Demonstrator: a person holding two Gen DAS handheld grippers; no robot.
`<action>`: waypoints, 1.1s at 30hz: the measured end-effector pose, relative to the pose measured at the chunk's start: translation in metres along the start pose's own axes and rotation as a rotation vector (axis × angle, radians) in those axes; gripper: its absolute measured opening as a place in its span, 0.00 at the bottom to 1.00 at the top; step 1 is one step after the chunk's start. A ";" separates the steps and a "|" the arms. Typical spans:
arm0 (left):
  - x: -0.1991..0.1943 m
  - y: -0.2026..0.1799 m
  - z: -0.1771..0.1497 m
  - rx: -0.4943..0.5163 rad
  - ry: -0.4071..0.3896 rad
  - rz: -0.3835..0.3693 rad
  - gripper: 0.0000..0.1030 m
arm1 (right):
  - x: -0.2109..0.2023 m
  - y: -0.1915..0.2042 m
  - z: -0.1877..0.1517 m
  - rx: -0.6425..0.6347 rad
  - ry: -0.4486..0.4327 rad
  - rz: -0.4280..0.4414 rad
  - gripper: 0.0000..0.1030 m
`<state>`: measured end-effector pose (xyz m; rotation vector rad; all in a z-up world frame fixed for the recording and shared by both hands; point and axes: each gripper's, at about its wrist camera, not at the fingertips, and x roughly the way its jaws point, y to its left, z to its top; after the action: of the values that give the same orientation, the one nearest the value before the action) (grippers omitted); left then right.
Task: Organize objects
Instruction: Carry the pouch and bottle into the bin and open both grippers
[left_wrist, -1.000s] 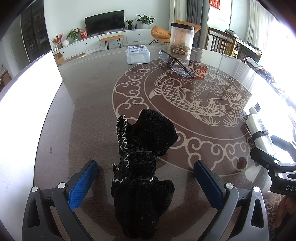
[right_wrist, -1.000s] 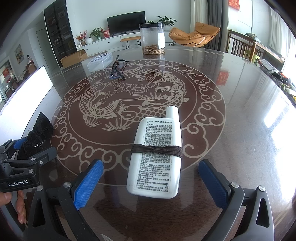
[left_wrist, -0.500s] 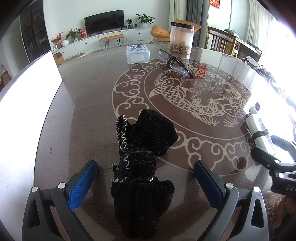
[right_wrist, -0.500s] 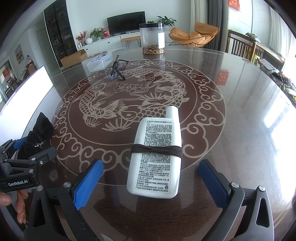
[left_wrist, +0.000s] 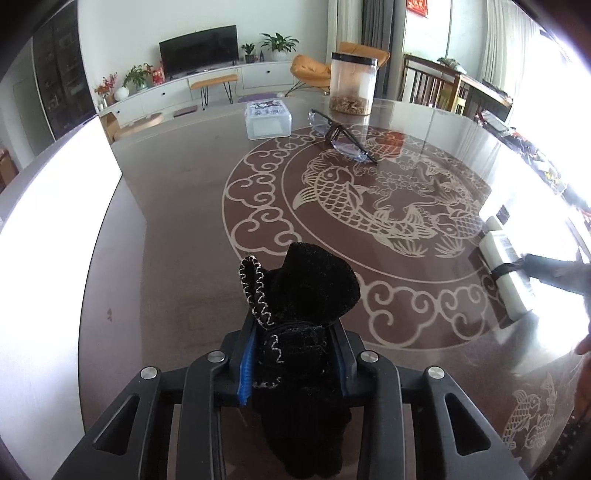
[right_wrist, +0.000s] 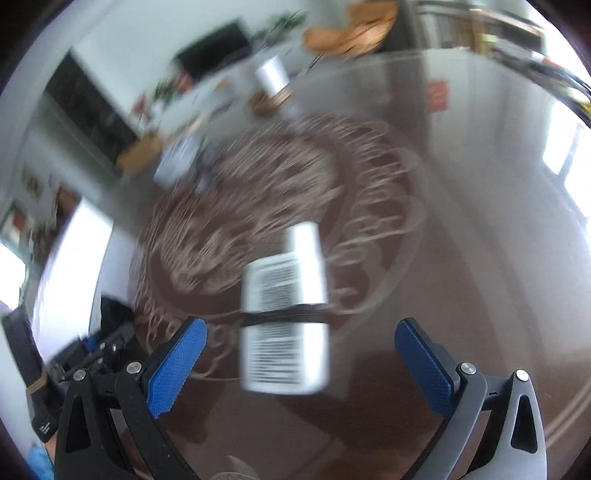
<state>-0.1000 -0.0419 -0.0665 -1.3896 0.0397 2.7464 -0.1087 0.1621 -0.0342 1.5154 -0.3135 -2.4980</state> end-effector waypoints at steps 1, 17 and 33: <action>-0.004 -0.001 -0.003 -0.007 -0.008 -0.008 0.31 | 0.005 0.010 0.001 -0.039 0.013 -0.027 0.85; -0.147 0.067 -0.013 -0.177 -0.198 -0.098 0.31 | -0.086 0.151 0.003 -0.262 -0.109 0.142 0.53; -0.181 0.268 -0.109 -0.438 0.019 0.293 0.35 | -0.055 0.421 -0.108 -0.720 0.141 0.479 0.54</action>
<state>0.0763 -0.3233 0.0138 -1.6192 -0.4142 3.1163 0.0386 -0.2338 0.0832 1.1313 0.2124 -1.8206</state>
